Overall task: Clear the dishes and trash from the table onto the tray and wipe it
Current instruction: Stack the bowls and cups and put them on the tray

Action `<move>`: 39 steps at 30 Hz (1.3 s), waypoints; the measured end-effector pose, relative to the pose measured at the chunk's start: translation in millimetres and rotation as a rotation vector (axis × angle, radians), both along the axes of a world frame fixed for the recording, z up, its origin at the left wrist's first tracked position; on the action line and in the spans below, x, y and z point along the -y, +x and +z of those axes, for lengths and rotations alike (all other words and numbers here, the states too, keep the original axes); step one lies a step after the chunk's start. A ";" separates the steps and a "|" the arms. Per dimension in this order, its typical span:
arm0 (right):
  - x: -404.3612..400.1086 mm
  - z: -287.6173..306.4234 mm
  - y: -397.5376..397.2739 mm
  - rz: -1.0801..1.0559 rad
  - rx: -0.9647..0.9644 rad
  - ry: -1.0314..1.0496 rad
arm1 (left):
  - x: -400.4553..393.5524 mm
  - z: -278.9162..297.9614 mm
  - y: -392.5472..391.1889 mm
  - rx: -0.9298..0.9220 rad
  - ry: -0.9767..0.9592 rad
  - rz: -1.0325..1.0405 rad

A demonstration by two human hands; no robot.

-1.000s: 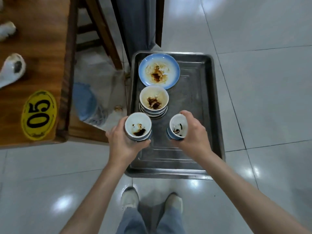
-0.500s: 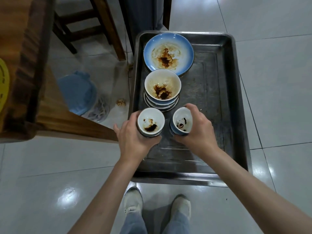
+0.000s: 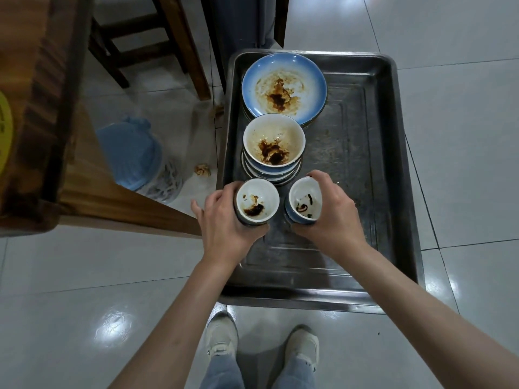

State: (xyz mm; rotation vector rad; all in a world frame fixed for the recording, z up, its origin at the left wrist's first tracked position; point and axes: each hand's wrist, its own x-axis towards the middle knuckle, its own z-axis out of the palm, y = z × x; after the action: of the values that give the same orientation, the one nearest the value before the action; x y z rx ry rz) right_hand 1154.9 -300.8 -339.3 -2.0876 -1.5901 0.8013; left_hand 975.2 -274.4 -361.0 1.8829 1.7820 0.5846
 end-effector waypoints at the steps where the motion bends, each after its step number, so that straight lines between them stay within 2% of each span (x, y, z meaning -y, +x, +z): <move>1: 0.3 -0.5 0.0 0.002 -0.002 -0.001 | -1.2 -0.3 0.3 -0.005 -0.001 0.000; 24: -3.4 -4.1 -2.8 0.012 -0.040 0.006 | 0.9 17.8 -7.0 0.051 -0.021 -0.002; 39: -1.9 -0.3 -4.4 0.015 -0.044 0.003 | -0.2 19.6 -8.0 -0.011 -0.054 -0.018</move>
State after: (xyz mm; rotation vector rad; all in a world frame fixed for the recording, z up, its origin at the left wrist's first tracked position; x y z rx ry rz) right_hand 1150.5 -298.9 -339.6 -2.0441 -1.5843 0.8442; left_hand 967.1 -274.2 -341.4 1.8671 1.7681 0.5157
